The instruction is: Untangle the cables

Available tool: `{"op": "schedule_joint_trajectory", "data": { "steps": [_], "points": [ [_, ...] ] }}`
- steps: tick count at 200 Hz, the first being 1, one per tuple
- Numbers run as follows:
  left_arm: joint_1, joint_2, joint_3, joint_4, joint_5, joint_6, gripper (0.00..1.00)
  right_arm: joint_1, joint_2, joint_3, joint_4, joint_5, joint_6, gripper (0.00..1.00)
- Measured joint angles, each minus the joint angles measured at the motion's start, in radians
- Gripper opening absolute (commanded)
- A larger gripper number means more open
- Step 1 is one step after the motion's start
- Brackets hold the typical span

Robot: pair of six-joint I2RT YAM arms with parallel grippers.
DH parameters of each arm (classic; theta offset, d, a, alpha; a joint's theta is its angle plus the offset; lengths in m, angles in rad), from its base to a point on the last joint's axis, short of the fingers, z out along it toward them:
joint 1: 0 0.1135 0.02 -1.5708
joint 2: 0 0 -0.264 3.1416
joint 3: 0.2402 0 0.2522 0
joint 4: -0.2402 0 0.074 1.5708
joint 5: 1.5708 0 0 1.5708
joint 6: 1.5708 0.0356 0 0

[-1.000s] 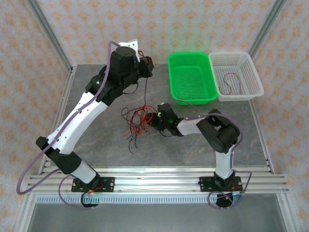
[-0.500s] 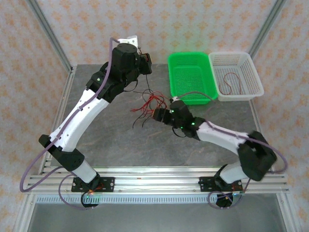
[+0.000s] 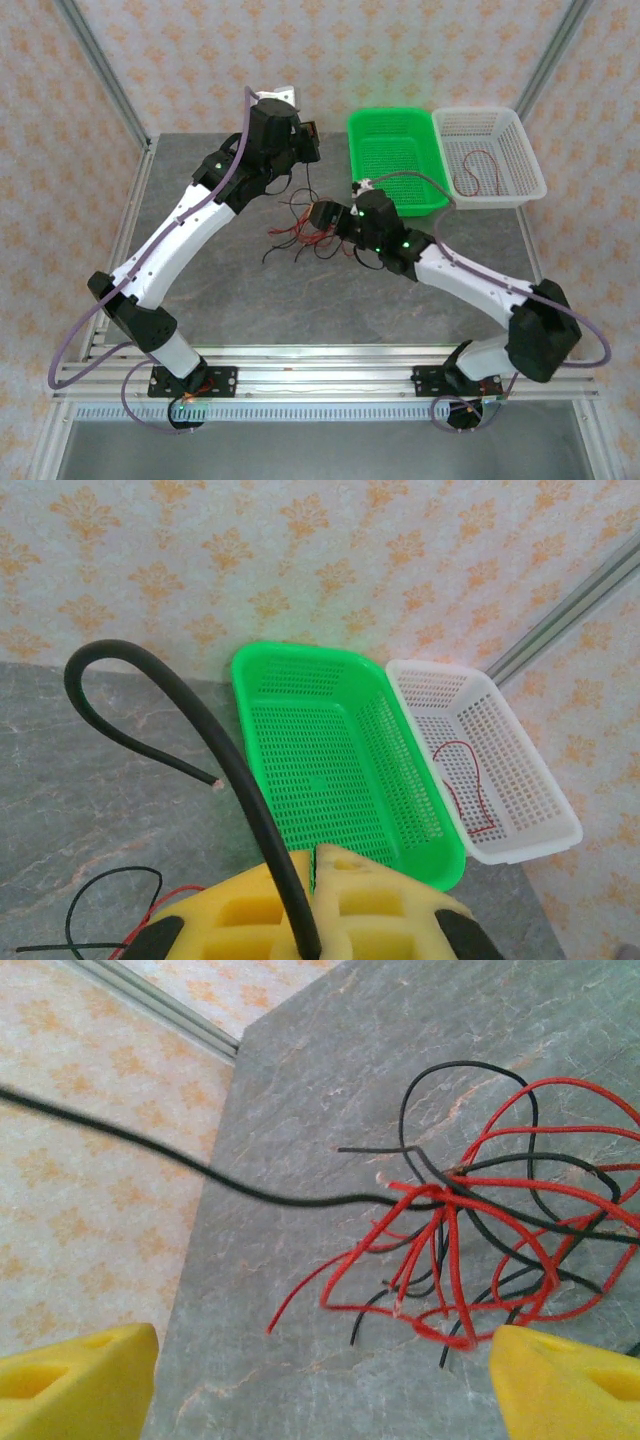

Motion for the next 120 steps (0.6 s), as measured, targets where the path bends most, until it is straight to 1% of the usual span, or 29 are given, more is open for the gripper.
{"op": "schedule_joint_trajectory", "data": {
  "steps": [40, 59, 78, 98, 120],
  "points": [
    [0.000, 0.000, 0.000, 0.002, 0.005, 0.000, 0.00, 0.010, 0.146, 0.105, -0.012, 0.062, 0.028, 0.85],
    [0.000, 0.000, 0.000, 0.012, 0.007, 0.000, 0.00, 0.016, 0.201, 0.151, -0.029, 0.118, 0.037, 0.82],
    [0.000, 0.000, 0.000, 0.020, 0.008, 0.000, 0.00, 0.017, 0.238, 0.163, -0.034, 0.169, 0.050, 0.73],
    [0.000, 0.000, 0.000, 0.021, 0.008, 0.000, 0.00, 0.017, 0.279, 0.163, -0.040, 0.205, 0.060, 0.62],
    [0.000, 0.000, 0.023, 0.003, 0.006, 0.005, 0.00, 0.017, 0.314, 0.158, -0.044, 0.220, 0.065, 0.54]
  ]
}}
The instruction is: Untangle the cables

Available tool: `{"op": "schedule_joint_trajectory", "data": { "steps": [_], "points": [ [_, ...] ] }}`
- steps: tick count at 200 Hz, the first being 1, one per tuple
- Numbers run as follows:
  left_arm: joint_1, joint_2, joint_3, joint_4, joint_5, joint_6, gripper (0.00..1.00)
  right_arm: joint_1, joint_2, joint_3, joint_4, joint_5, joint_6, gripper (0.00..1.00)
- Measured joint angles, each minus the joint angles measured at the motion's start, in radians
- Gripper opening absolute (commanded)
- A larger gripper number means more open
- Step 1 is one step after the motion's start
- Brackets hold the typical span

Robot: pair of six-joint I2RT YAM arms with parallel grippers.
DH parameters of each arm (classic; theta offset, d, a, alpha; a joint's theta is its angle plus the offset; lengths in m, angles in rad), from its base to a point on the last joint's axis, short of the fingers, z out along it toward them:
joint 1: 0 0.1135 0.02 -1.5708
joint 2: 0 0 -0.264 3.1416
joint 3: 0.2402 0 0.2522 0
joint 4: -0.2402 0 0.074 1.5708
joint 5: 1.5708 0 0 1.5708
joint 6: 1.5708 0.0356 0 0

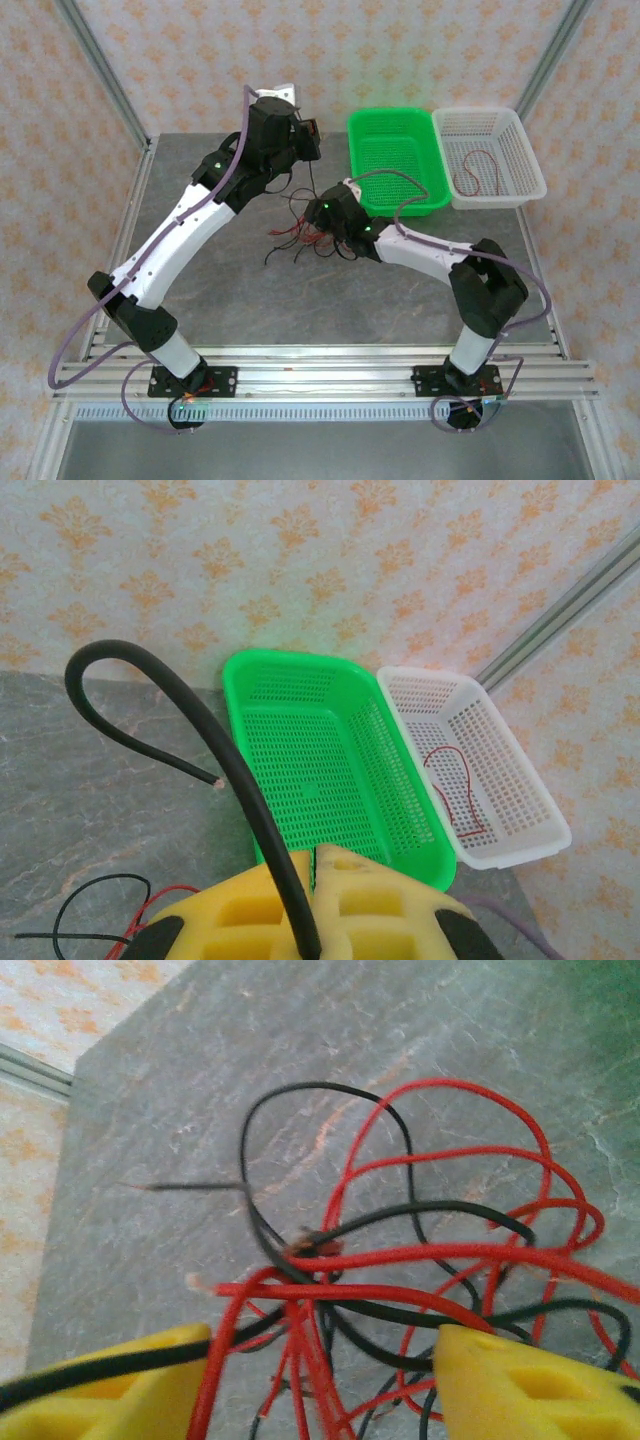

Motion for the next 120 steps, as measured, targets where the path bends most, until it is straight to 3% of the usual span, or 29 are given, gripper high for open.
{"op": "schedule_joint_trajectory", "data": {
  "steps": [21, 42, 55, 120],
  "points": [
    [0.000, 0.000, 0.061, -0.024, -0.013, 0.016, 0.00, 0.000, 0.005, -0.032, 0.006, 0.001, 0.007, 0.42],
    [0.000, 0.000, 0.139, -0.047, -0.045, 0.035, 0.00, 0.000, 0.005, -0.082, 0.027, 0.001, 0.011, 0.19],
    [0.000, 0.000, 0.181, -0.064, -0.063, 0.047, 0.00, 0.000, 0.005, -0.117, 0.035, 0.003, 0.007, 0.00],
    [0.008, 0.000, 0.251, -0.117, -0.088, 0.074, 0.00, 0.000, 0.005, -0.170, 0.077, 0.019, -0.008, 0.00]
  ]
}}
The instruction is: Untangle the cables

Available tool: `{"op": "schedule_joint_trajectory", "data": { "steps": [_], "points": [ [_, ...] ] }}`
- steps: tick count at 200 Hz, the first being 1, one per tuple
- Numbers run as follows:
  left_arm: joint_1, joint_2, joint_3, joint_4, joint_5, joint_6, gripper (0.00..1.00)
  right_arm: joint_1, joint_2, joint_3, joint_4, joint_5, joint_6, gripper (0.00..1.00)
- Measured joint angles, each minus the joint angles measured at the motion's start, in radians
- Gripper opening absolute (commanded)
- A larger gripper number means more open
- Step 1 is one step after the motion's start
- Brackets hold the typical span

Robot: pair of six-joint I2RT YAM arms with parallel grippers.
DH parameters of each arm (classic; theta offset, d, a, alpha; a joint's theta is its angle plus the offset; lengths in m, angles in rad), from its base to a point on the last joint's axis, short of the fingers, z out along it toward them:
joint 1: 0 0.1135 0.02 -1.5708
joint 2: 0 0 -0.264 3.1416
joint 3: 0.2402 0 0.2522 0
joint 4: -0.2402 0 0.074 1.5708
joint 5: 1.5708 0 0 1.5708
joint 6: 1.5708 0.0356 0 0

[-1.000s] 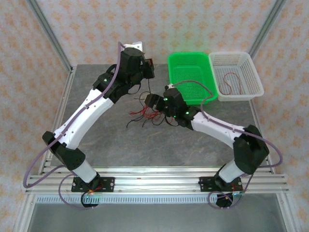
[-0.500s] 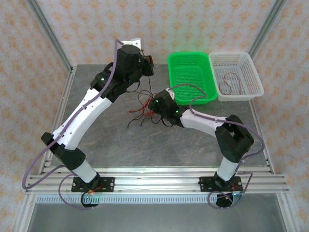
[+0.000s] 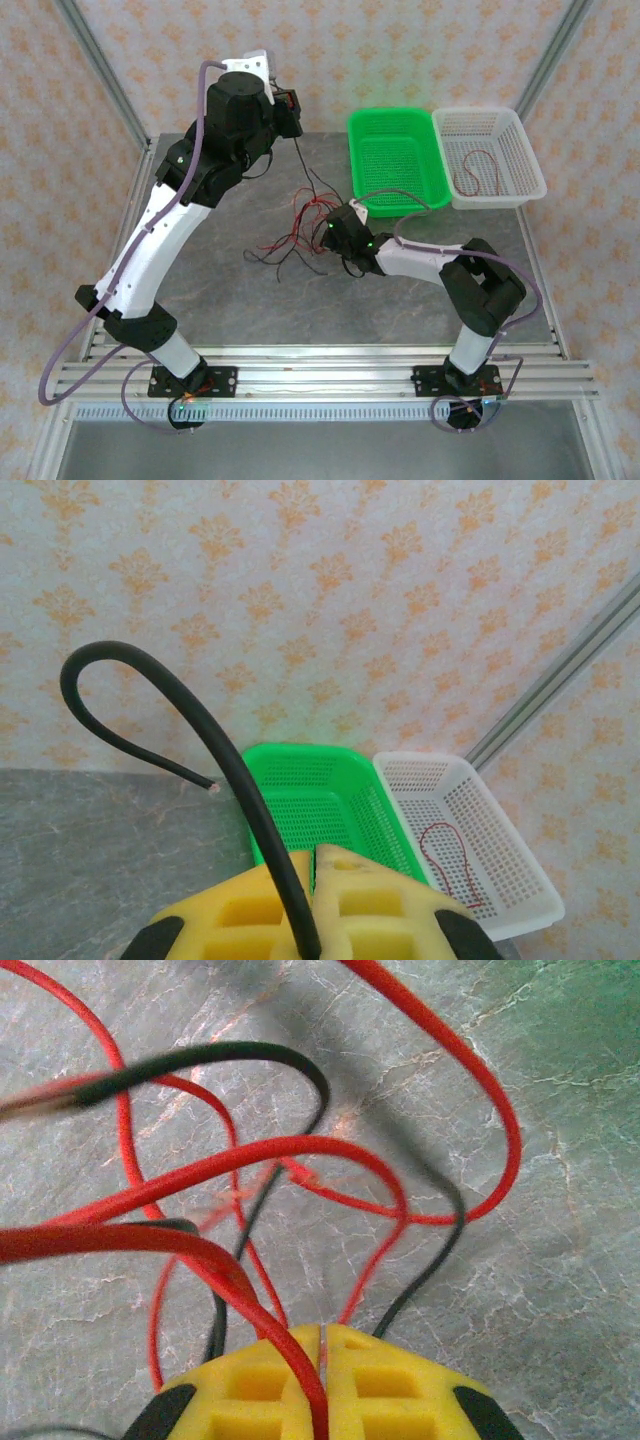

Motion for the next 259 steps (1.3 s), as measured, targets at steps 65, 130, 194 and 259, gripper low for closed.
{"op": "schedule_joint_trajectory", "data": {
  "steps": [65, 130, 194, 259],
  "points": [
    [0.071, 0.000, 0.095, -0.056, -0.001, 0.010, 0.00, -0.008, 0.000, -0.146, 0.092, -0.016, 0.011, 0.00],
    [0.242, 0.000, 0.126, -0.061, -0.019, 0.031, 0.00, -0.023, 0.002, -0.243, 0.161, -0.029, 0.037, 0.00],
    [0.343, 0.000, 0.126, -0.062, -0.039, 0.053, 0.00, -0.034, -0.136, -0.381, 0.130, 0.017, 0.037, 0.00],
    [0.397, -0.010, 0.071, -0.060, -0.036, 0.053, 0.00, -0.105, -0.362, -0.472, -0.095, 0.135, -0.010, 0.00]
  ]
}}
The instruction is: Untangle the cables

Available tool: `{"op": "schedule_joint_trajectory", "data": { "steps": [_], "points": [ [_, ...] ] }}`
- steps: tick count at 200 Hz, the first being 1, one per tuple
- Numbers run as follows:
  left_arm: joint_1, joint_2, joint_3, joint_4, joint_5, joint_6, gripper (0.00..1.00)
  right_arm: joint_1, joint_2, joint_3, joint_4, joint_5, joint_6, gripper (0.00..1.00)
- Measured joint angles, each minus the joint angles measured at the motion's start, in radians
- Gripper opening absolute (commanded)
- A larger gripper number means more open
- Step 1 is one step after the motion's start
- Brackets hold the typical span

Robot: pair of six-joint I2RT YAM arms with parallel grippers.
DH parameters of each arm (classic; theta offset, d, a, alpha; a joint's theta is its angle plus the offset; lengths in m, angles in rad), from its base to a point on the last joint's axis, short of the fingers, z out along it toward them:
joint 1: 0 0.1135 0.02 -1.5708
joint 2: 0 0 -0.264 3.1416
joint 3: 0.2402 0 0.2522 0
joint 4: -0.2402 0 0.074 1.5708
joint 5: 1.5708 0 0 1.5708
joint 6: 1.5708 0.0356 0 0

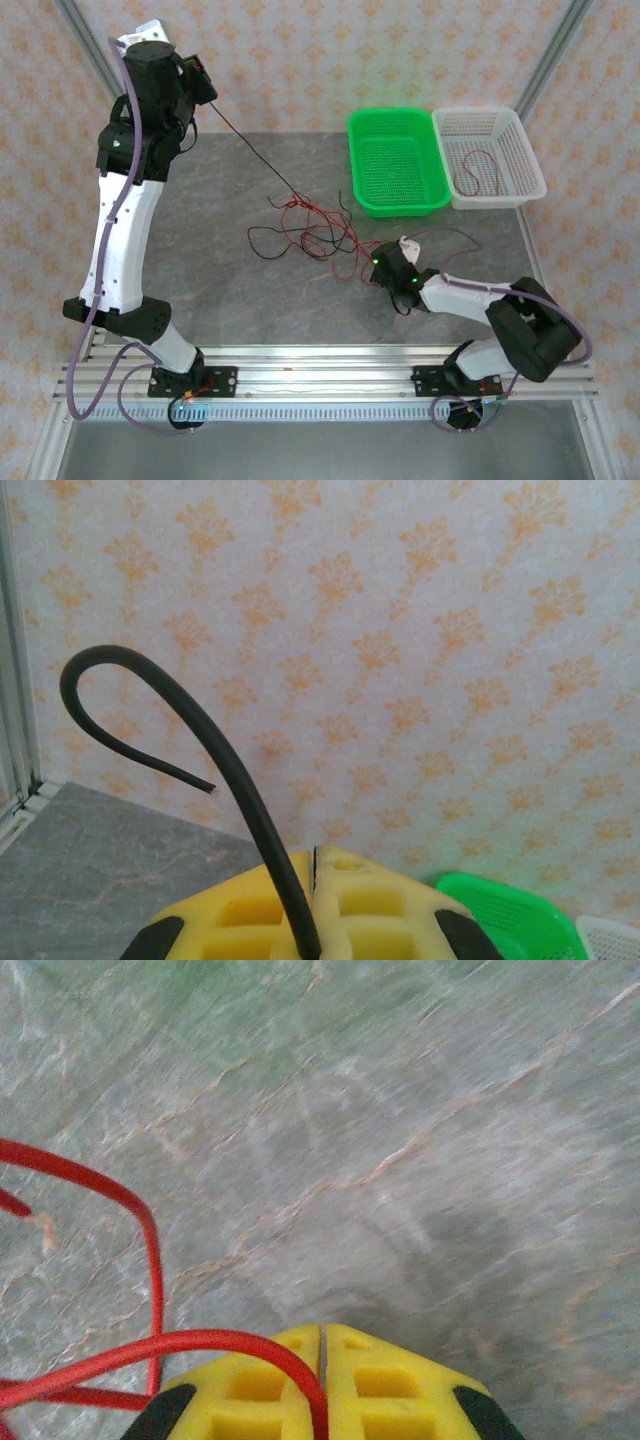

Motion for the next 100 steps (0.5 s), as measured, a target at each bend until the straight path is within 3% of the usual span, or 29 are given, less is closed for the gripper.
{"op": "schedule_joint_trajectory", "data": {
  "steps": [25, 50, 77, 100],
  "points": [
    [0.003, -0.022, -0.082, 0.009, 0.017, -0.002, 0.00, -0.016, -0.034, 0.010, -0.076, 0.029, -0.038, 0.02],
    [0.003, -0.073, -0.217, 0.047, 0.067, -0.012, 0.00, -0.016, -0.051, 0.051, -0.138, -0.011, -0.116, 0.32],
    [0.002, -0.165, -0.444, 0.128, 0.149, -0.040, 0.00, -0.010, -0.106, 0.124, -0.177, -0.137, -0.254, 0.63],
    [-0.007, -0.214, -0.591, 0.183, 0.200, -0.062, 0.00, 0.005, -0.159, 0.211, -0.216, -0.276, -0.374, 0.81]
  ]
}}
